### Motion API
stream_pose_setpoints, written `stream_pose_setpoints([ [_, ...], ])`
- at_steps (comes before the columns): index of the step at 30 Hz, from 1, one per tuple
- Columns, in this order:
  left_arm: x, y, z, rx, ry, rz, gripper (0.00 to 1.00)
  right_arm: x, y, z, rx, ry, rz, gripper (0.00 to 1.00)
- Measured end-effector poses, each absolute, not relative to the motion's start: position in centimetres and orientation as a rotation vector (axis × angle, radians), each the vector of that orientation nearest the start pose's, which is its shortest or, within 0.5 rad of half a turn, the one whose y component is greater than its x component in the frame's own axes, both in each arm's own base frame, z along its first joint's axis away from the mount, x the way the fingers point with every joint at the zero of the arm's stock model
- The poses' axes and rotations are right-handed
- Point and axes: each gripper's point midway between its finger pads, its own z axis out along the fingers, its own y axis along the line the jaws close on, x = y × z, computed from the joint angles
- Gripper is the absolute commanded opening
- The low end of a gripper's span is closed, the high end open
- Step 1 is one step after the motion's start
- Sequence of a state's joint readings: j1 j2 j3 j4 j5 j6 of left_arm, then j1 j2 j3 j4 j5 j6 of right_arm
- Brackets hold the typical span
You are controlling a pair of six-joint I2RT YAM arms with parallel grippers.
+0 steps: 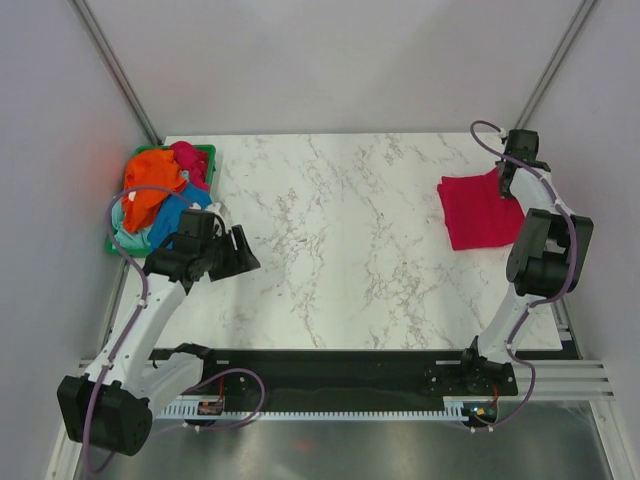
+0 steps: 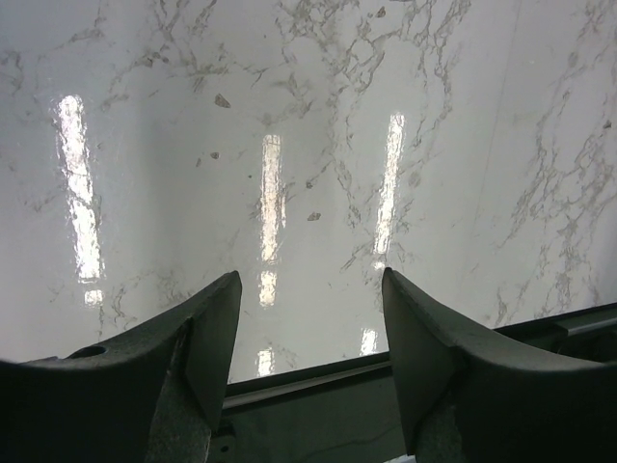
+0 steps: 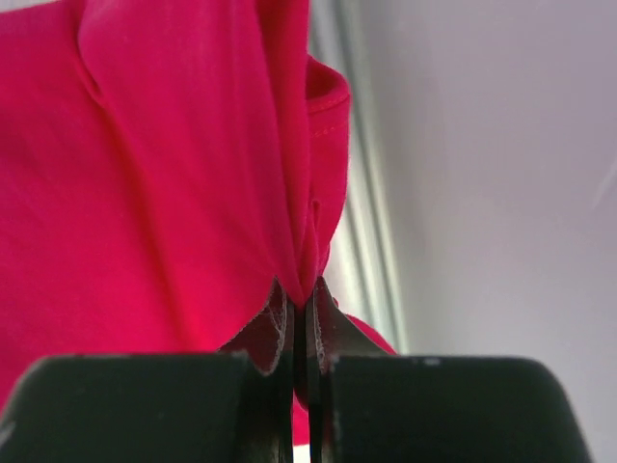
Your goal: Fold and stack the t-shirts
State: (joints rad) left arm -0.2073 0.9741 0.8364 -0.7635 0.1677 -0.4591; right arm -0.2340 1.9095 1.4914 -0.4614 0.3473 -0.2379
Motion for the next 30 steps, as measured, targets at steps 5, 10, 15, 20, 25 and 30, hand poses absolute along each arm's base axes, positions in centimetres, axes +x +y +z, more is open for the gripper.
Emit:
stream_pose_setpoints([
  [5,23.1,-9.9,13.8,-0.241,2.525,-0.499,0.67,46.6,-20.6,12.1,0.167,2.42,-0.728,0.0],
  [10,23.1,-10.1,13.4,-0.242,2.544,-0.503,0.67,47.0,-22.0,11.1,0.163,2.437,-0.805,0.14],
  [15,23.1,-10.1,13.4,-0.241,2.544,-0.507,0.67,46.5,-23.5,10.9,0.225,2.441,-0.913,0.98],
  [20,23.1,-10.2,13.4,-0.24,2.543,-0.509,0.67,46.3,-25.6,13.6,0.328,2.368,-1.019,0.98],
  [25,23.1,-10.2,13.5,-0.239,2.539,-0.51,0.67,45.7,-25.8,17.9,0.424,2.27,-0.992,0.98],
  [30,23.1,-10.1,13.9,-0.235,2.519,-0.513,0.67,46.2,-20.9,26.1,0.438,2.081,-0.701,0.98],
])
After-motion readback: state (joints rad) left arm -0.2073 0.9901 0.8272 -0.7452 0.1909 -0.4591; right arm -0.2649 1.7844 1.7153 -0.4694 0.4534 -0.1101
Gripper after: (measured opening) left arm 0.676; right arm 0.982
